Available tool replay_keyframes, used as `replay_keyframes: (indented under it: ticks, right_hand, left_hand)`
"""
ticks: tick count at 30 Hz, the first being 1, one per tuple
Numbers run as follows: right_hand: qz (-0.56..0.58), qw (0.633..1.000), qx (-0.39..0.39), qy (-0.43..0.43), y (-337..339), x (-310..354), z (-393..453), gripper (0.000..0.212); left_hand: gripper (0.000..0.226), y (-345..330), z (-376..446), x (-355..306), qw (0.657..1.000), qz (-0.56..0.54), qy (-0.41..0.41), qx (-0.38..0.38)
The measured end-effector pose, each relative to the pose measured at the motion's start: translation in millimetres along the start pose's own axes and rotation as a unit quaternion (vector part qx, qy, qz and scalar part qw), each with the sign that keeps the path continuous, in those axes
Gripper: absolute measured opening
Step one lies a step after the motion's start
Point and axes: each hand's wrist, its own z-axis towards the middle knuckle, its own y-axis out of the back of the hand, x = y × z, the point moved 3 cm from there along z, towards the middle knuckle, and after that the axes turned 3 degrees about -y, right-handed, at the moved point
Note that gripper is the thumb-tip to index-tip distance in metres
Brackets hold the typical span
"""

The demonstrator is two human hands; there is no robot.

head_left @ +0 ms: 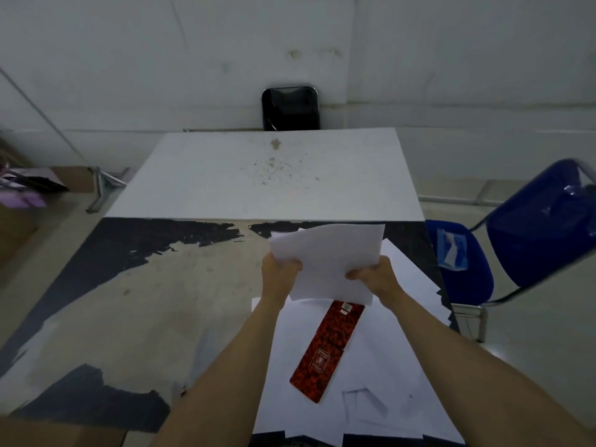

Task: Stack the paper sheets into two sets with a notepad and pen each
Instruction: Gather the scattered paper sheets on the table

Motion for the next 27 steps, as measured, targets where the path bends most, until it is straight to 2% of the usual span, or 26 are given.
replay_keyframes:
  ticks: [3,8,12,15,17,22,27]
  right_hand:
    - [-0.001,1.0,-0.001,-0.01,-8.7,-4.8,1.1,0.025]
    - [0.038,0.999,0.0,-0.004,-35.2,25.8,22.1,0.023]
    - [0.044,0.999,0.011,-0.003,-80.9,48.3,44.6,0.027]
    - [0.029,1.0,0.006,0.005,-129.5,58.7,58.4,0.022]
    - [0.015,1.0,0.005,0.004,-171.3,65.6,72.6,0.021]
    - [-0.066,0.996,0.003,-0.068,-265.6,56.7,107.7,0.019]
    - [-0.135,0.982,0.03,-0.125,-345.2,23.5,136.2,0.036]
  left_hand:
    - [0.023,0.2,2.9,12.7,1.0,0.027,0.01,-0.005]
    - [0.014,19.9,27.5,-9.8,0.998,0.047,-0.047,-0.011]
    - [0.033,60.2,65.5,-23.2,0.997,0.045,-0.063,0.006]
    - [0.047,101.3,96.1,-20.1,0.994,0.064,-0.085,0.034]
    - [0.049,136.1,127.3,-16.7,0.992,0.075,-0.099,0.031]
    - [0.023,216.4,203.2,8.0,0.988,0.153,-0.002,0.017]
    - [0.017,265.9,261.2,60.2,0.971,0.218,0.08,0.052]
